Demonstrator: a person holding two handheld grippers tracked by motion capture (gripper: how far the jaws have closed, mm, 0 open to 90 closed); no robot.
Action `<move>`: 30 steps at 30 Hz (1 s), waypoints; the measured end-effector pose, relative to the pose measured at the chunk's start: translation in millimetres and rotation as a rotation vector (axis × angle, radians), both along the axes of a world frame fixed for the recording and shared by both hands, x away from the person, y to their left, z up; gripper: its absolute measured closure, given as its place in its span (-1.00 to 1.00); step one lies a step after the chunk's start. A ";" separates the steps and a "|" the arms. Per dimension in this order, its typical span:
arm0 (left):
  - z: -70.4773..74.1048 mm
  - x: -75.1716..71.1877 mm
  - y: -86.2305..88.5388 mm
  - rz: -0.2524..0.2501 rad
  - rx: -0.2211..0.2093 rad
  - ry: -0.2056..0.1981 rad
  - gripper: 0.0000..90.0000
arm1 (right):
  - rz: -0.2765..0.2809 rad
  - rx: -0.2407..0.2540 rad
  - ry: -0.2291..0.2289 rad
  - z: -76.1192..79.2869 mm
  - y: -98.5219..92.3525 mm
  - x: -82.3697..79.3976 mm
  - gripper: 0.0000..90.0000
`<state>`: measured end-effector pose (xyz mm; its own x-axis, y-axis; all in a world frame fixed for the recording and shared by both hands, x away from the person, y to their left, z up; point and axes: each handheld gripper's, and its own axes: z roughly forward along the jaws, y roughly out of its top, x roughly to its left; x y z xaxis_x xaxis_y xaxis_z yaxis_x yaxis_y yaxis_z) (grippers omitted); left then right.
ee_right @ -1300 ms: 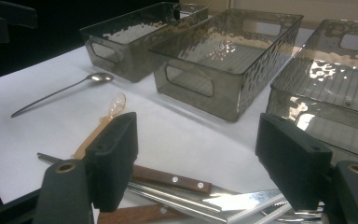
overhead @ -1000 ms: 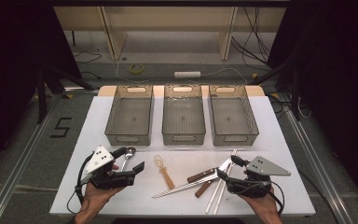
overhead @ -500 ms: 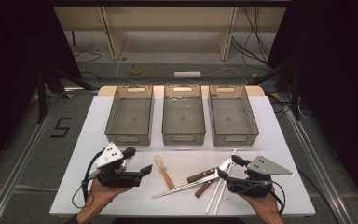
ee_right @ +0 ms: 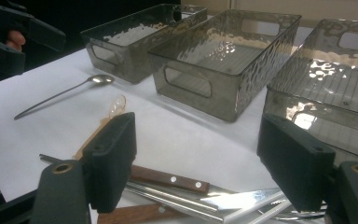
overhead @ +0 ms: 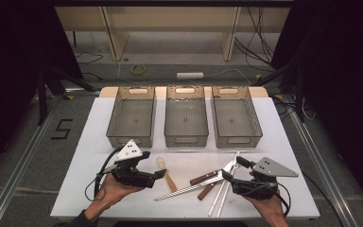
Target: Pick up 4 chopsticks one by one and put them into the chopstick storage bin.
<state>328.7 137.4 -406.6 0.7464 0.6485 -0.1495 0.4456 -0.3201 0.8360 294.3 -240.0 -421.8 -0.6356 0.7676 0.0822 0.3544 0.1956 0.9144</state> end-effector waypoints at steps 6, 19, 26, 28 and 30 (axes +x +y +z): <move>0.2 8.0 -12.3 -0.036 0.042 0.033 -0.69 | -0.003 0.008 0.000 0.0 0.0 0.2 -0.39; -7.8 27.6 -52.4 -0.129 0.223 0.114 -0.65 | -0.001 0.013 0.003 0.0 -2.0 1.1 -0.43; -18.3 33.9 -75.2 -0.188 0.312 0.151 -0.52 | 0.006 0.012 0.005 -0.4 -1.8 1.1 -0.43; -22.1 35.8 -80.0 -0.206 0.325 0.170 -0.48 | 0.007 0.013 0.007 -0.8 -1.6 1.1 -0.43; -25.4 38.0 -83.4 -0.223 0.336 0.176 -0.46 | 0.007 0.009 0.007 -0.9 -1.6 1.3 -0.43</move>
<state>366.6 53.9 -431.9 0.8554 0.5091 -0.0952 0.4614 -0.6655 0.5867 295.6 -241.6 -422.7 -0.6405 0.7622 0.0938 0.3593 0.1895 0.9138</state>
